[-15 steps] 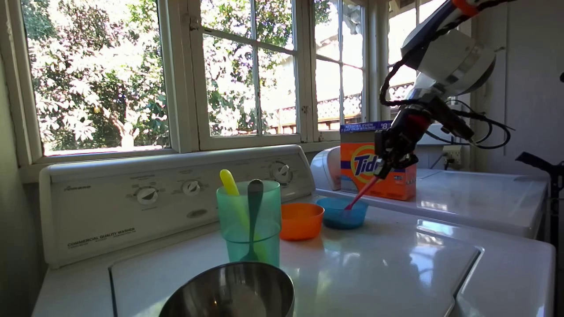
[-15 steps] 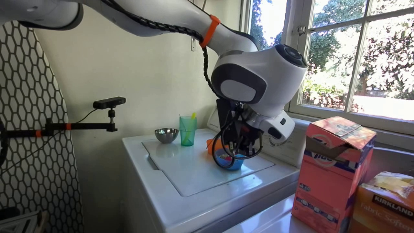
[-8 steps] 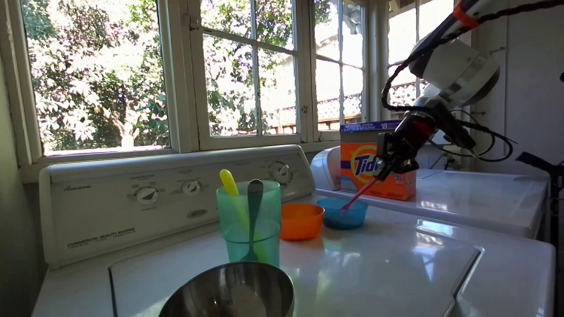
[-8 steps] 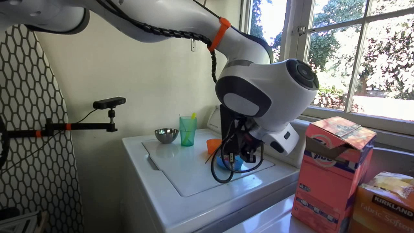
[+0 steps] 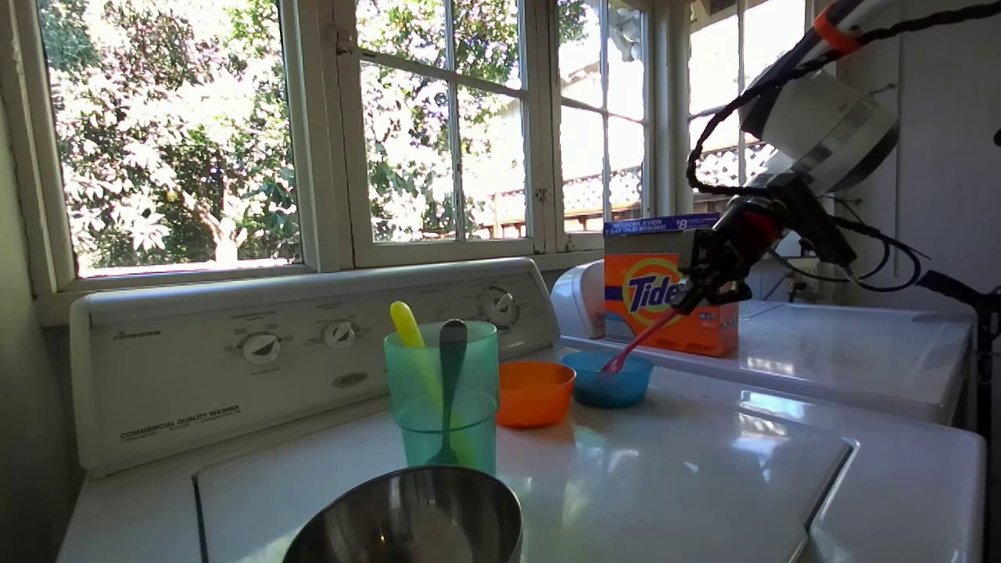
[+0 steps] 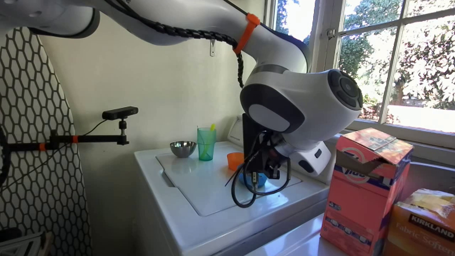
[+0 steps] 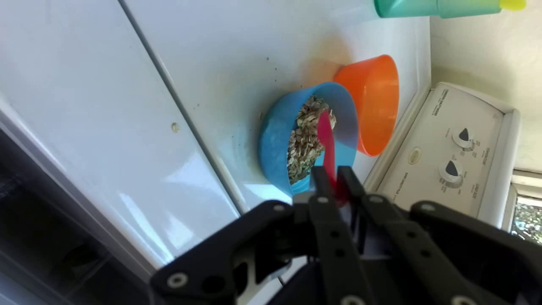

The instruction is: Remove the blue bowl from the orange bowl and use the pink spoon to put some of the contents of the blue bowl into the orange bowl

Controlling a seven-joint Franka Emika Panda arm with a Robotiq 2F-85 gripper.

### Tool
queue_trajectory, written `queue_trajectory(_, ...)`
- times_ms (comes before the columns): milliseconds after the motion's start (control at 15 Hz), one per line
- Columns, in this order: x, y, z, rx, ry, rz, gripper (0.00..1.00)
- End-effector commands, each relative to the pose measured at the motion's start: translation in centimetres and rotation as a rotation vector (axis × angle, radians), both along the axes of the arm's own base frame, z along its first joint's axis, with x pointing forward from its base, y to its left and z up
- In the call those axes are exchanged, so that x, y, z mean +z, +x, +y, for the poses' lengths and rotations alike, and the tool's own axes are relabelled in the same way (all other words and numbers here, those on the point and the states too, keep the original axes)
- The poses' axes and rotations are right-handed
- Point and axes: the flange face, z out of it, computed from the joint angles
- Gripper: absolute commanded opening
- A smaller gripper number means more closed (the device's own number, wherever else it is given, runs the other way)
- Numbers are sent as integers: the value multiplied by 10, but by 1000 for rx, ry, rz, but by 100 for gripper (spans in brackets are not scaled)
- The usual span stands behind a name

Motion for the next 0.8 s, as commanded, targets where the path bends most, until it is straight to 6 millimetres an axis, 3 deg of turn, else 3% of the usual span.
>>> queue_trajectory(0,4,-3,-8,28,34,-34,2)
queue_trajectory(733,20,-8,-14,118,35,-139,2)
